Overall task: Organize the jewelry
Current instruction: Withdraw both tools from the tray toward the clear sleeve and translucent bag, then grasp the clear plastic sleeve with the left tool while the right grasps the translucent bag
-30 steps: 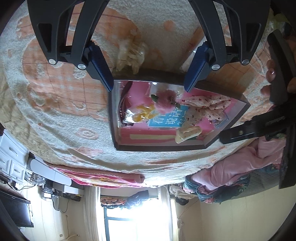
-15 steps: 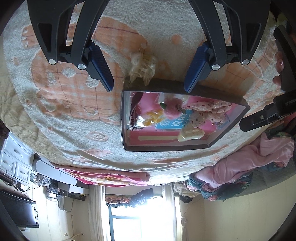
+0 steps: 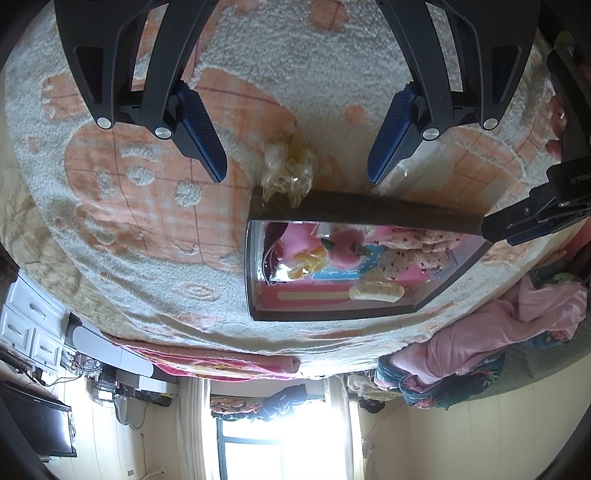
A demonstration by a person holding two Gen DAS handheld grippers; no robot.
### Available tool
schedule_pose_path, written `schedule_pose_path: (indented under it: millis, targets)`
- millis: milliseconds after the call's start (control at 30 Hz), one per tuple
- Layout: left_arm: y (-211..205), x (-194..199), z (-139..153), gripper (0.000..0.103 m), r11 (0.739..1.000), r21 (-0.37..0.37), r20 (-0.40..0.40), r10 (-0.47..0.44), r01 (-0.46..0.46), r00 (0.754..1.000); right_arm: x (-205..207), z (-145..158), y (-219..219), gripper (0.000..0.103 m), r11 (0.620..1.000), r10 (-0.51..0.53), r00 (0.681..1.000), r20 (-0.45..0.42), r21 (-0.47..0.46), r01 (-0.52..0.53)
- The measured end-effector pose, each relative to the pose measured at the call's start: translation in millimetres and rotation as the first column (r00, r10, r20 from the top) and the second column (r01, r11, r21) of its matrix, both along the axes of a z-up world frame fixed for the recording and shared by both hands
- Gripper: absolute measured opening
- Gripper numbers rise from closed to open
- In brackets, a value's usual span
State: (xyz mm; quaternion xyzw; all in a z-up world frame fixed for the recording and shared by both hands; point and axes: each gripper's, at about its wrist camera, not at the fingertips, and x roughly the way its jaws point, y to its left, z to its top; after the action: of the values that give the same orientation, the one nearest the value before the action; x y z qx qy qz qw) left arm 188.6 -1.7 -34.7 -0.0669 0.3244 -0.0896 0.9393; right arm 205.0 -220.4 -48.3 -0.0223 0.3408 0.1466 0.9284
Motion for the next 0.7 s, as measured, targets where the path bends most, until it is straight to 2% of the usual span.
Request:
schedule_pose_path:
  millis: [267,700]
  targets:
    - [-6.7,-7.8,-11.2,0.092,0.999,-0.006,-0.027,-0.053,0.053,0.998,-7.4,-4.2,-3.1,0.076,1.0,0.001,1.0,-0.013,-0.001,-0.001]
    - [-39.0,-5.1,-31.0,0.092,0.99,0.028,-0.09,-0.134,0.137,0.987,-1.7,-11.7,-14.4,0.076,1.0,-0.015,1.0,-0.021,-0.009,0.014]
